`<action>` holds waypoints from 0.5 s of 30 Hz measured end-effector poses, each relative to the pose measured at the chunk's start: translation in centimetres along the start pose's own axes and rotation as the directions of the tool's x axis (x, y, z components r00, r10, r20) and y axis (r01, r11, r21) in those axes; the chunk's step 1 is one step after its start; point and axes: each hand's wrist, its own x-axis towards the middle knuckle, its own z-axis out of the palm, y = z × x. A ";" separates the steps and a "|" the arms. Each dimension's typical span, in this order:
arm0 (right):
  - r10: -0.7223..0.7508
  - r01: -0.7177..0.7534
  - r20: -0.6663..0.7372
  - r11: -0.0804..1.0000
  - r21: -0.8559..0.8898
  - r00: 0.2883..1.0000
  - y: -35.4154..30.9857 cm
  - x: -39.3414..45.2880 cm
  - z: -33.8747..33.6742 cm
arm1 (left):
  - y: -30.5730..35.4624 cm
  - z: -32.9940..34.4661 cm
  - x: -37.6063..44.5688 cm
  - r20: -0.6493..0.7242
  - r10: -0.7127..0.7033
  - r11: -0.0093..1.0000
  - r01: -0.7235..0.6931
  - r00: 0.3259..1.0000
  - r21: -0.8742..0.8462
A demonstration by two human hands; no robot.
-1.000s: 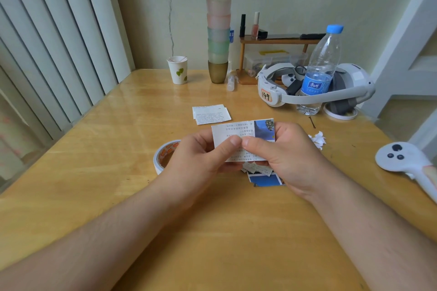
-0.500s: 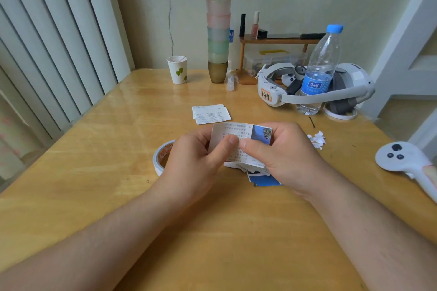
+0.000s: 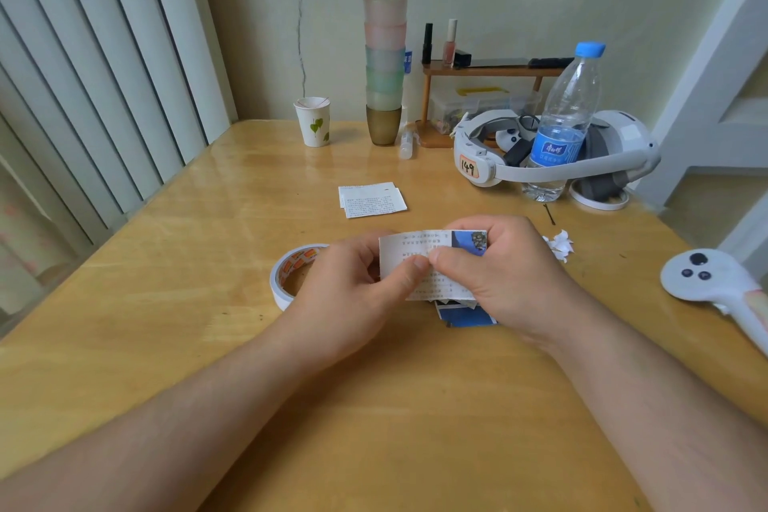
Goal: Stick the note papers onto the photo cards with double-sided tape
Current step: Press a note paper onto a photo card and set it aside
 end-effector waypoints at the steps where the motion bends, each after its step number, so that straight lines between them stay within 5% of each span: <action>1: -0.006 0.006 -0.001 1.000 -0.010 1.000 0.0 0.0 0.0 | -0.1 -0.1 0.1 0.008 -0.004 1.000 0.003 1.000 0.022; 15: 0.024 -0.024 -0.001 0.995 0.100 1.000 -0.1 -0.2 0.2 | -0.4 -0.2 0.7 -0.008 0.033 0.998 -0.034 0.999 -0.046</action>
